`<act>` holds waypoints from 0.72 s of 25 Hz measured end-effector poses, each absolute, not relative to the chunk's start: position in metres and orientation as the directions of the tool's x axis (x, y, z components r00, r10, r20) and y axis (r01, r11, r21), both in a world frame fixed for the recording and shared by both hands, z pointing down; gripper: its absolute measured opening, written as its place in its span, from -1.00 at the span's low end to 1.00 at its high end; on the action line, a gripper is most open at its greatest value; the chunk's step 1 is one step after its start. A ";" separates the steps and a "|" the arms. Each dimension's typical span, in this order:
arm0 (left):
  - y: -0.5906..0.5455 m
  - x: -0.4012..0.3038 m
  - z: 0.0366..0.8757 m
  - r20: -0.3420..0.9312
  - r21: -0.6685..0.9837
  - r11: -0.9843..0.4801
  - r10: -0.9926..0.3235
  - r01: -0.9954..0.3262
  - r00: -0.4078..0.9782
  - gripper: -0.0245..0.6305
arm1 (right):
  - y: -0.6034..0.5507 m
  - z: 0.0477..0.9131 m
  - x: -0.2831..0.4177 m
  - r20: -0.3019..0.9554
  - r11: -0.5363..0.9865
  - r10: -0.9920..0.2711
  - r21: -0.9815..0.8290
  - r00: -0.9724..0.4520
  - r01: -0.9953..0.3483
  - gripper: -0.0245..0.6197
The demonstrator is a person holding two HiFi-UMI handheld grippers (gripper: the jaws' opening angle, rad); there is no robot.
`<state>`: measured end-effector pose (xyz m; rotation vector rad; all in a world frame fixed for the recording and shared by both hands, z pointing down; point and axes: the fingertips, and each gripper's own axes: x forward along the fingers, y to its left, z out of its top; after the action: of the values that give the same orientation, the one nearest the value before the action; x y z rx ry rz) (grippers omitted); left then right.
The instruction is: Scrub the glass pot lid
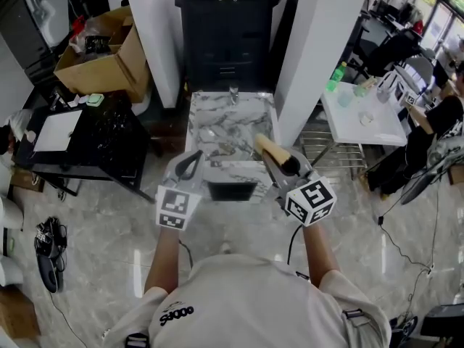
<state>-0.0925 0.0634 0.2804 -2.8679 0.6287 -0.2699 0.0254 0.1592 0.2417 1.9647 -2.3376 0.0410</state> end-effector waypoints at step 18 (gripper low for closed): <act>0.010 -0.083 0.303 0.163 -0.168 -0.914 -0.395 -0.370 0.904 -0.90 | 0.105 0.271 0.029 0.173 0.153 -0.973 0.008 -0.150 -0.988 -0.76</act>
<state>-0.0829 0.0099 0.3031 -2.9349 0.5924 -0.2926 0.0285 0.1051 0.2710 1.9526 -2.2774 0.1617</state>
